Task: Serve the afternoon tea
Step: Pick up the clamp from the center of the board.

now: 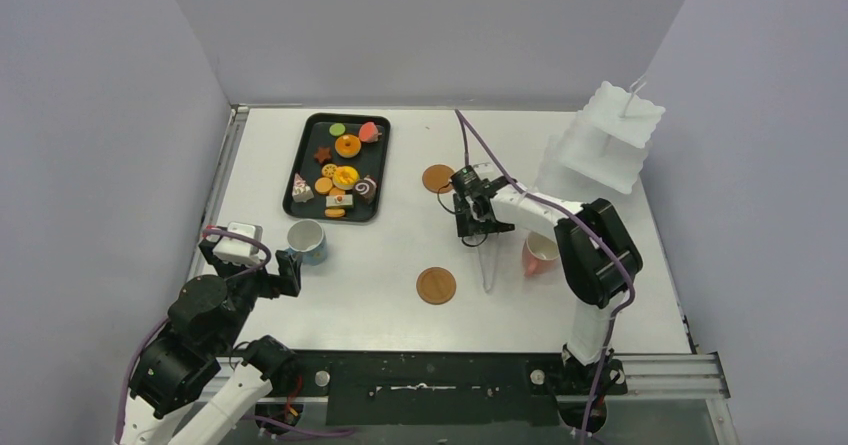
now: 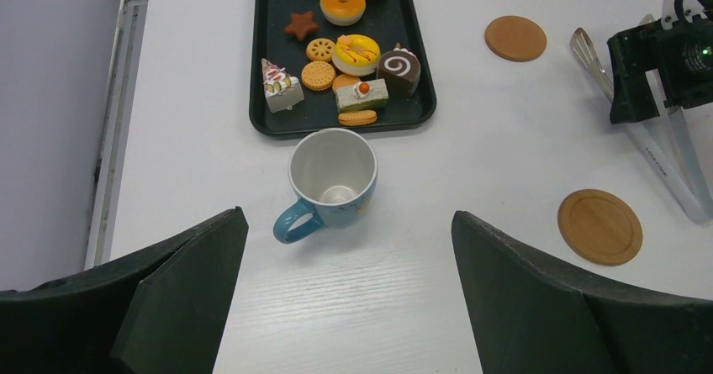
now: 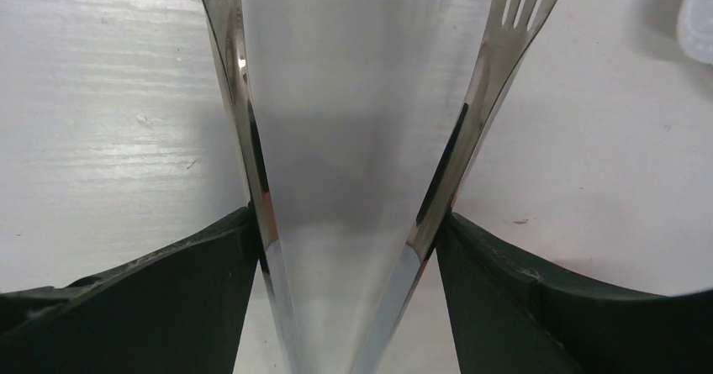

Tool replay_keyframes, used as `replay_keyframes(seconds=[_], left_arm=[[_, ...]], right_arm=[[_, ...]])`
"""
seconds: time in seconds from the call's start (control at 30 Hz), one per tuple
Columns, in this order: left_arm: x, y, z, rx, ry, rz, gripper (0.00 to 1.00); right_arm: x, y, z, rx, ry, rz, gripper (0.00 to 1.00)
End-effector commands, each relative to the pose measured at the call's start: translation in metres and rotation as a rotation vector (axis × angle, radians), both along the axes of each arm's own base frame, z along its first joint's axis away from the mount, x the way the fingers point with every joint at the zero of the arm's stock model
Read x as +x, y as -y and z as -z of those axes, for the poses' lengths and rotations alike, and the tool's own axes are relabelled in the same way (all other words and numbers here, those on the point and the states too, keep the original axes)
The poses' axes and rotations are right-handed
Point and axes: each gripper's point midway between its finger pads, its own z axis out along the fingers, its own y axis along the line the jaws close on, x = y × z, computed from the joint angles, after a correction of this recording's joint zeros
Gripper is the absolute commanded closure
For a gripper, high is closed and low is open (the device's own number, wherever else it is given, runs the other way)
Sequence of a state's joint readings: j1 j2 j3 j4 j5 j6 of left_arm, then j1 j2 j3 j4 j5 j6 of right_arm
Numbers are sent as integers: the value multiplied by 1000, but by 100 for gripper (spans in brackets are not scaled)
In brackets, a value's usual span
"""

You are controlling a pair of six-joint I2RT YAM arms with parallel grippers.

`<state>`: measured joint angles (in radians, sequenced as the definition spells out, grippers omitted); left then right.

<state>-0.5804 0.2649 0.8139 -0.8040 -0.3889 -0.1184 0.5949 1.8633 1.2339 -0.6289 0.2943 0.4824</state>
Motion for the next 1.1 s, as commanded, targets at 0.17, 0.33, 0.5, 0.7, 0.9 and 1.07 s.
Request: replay_keyframes(seconds=[0.17,0.33,0.5,0.7,0.9,1.07], left_arm=[[7,3,-16,-22,51,-1,9],[7,4,-15,-20,45,2,9],[7,4,-15,-21,46,3,9],[7,4,-14,-21,44,1,9],[7,4,-15,-22,46,1,9],[6,3,-15,-22,47,1,9]], right_arm=[[5,-7,-1,67,66,-15,13],[-8,-7,5,115,61,-4,10],[-18,-6,13,141,59,-3,9],[-25,-3,27,124,31,2,14],[-29,-7,36,150,15,3,16],[-32,-10,38,177,15,-3,18]])
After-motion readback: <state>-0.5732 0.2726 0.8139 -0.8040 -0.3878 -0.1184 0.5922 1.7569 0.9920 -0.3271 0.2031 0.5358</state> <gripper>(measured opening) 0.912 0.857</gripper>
